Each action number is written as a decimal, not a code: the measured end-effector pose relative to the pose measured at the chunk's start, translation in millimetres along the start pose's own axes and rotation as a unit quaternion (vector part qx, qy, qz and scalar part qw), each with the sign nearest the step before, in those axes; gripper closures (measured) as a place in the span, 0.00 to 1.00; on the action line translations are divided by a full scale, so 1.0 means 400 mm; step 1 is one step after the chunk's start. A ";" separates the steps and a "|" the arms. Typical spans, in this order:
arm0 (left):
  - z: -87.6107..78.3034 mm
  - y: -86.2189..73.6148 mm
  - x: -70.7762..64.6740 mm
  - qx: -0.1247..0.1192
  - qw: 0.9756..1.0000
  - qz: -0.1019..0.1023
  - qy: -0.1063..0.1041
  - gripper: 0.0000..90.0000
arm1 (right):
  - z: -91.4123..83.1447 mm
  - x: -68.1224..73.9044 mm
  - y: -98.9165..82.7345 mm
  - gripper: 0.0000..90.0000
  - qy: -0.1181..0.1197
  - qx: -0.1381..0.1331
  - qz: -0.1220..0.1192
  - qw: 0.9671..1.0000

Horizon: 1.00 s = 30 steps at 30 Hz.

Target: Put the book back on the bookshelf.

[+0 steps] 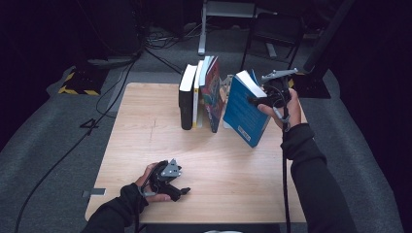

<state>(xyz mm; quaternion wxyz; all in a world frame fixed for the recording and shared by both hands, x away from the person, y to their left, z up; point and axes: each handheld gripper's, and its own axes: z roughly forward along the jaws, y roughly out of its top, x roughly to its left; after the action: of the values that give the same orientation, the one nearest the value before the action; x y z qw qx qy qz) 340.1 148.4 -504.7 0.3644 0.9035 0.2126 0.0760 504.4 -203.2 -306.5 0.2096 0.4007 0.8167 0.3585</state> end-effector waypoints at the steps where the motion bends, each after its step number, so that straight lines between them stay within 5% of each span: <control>1: 0.000 0.000 0.000 0.000 1.000 0.000 0.000 0.16 | 0.002 0.000 0.001 0.63 0.000 0.000 -0.001 1.000; 14: 0.000 0.000 0.000 0.000 1.000 0.001 0.000 0.16 | 0.014 -0.001 0.030 0.66 -0.013 -0.011 0.008 1.000; 30: 0.000 0.000 0.000 0.000 1.000 0.000 0.000 0.16 | 0.064 -0.002 0.129 0.66 -0.077 -0.044 0.055 0.995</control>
<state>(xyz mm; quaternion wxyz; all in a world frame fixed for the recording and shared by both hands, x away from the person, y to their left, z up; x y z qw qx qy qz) 340.1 148.5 -504.6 0.3640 0.9037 0.2124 0.0758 547.1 -171.3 -284.5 0.2695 0.4620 0.7584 0.3726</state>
